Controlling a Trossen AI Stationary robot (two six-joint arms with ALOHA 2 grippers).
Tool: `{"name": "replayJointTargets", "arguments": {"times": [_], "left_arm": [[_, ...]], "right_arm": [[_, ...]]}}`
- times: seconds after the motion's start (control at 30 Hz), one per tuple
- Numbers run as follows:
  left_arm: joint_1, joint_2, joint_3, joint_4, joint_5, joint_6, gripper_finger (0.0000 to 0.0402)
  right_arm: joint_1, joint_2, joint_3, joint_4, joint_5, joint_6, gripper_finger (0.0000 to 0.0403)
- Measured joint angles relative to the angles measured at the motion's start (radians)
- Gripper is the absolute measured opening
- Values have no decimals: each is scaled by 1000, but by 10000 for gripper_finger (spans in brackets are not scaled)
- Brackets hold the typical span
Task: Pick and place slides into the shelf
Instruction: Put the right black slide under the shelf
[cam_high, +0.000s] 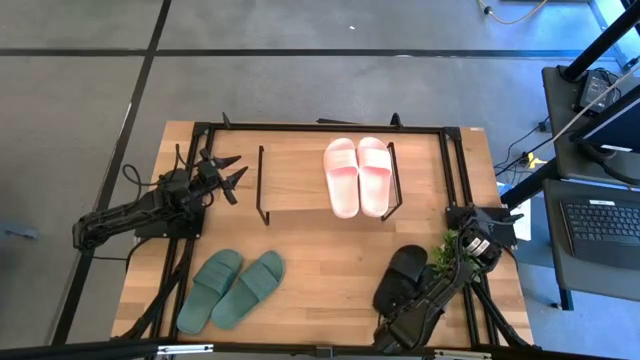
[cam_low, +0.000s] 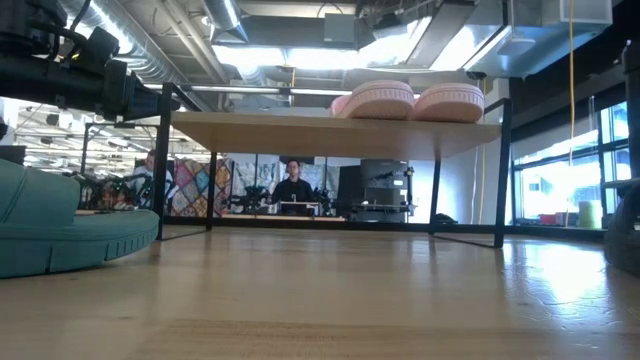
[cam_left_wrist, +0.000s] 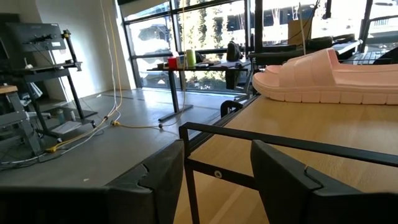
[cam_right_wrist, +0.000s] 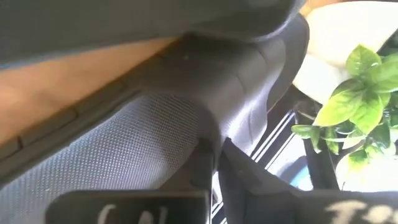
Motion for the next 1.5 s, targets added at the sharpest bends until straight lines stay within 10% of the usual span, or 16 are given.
{"name": "replayJointTargets", "arguments": {"times": [0.9, 1.5], "left_arm": [[0, 0, 0, 0, 0, 0, 179], [0, 0, 0, 0, 0, 0, 179]], "right_arm": [[-5, 1, 560, 10, 267, -87, 12], [-301, -1, 606, 7, 775, -865, 12]]}}
